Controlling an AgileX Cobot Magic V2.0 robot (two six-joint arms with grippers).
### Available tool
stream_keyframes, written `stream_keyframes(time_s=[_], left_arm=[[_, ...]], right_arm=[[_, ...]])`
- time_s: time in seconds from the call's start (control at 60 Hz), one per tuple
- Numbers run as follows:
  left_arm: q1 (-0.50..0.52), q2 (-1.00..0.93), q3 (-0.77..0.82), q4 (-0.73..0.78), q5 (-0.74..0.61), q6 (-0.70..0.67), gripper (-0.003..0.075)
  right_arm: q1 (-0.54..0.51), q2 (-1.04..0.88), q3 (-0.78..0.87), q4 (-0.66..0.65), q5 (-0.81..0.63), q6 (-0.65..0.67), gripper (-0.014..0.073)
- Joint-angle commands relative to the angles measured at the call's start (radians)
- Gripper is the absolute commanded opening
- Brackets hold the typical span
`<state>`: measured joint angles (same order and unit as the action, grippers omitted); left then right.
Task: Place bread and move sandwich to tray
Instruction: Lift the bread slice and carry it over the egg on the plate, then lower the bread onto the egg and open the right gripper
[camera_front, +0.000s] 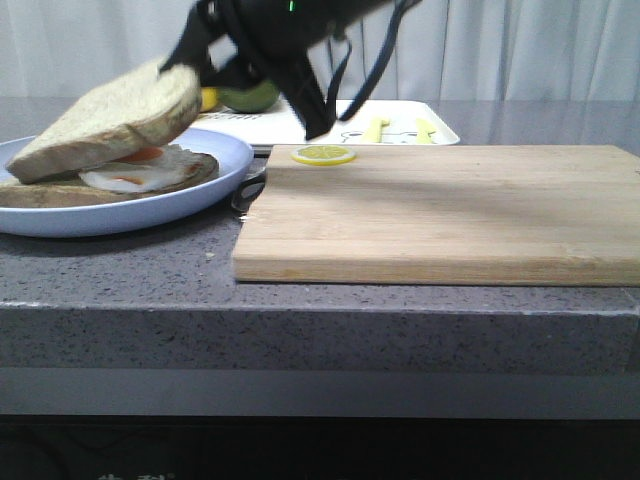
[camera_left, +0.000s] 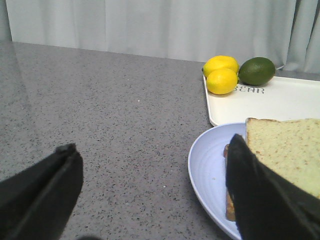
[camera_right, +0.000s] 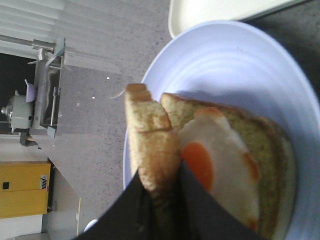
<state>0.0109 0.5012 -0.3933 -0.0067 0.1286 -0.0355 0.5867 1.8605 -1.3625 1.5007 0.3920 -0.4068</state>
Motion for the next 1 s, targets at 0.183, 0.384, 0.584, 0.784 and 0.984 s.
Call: stream_keyframes(time_s=[0.183, 0.384, 0.584, 0.784, 0.984], left_arm=[[0.0, 0.009, -0.039, -0.008, -0.084, -0.006, 0.0566], [0.0, 0.009, -0.039, -0.008, -0.084, -0.006, 0.0566], [0.0, 0.009, -0.039, -0.008, -0.084, -0.006, 0.0566], [0.0, 0.009, -0.039, -0.008, -0.084, -0.006, 0.0566], [0.0, 0.009, -0.039, -0.008, -0.084, -0.006, 0.0566]], right_arm=[[-0.001, 0.031, -0.081, 0.034, 0.117, -0.018, 0.0015], [-0.005, 0.031, -0.081, 0.014, 0.122, -0.018, 0.0211], [-0.006, 0.025, -0.081, 0.007, 0.123, -0.018, 0.0394], [-0.038, 0.001, -0.08, -0.039, 0.15, -0.018, 0.0419], [-0.121, -0.074, -0.076, -0.133, 0.235, -0.018, 0.0419]])
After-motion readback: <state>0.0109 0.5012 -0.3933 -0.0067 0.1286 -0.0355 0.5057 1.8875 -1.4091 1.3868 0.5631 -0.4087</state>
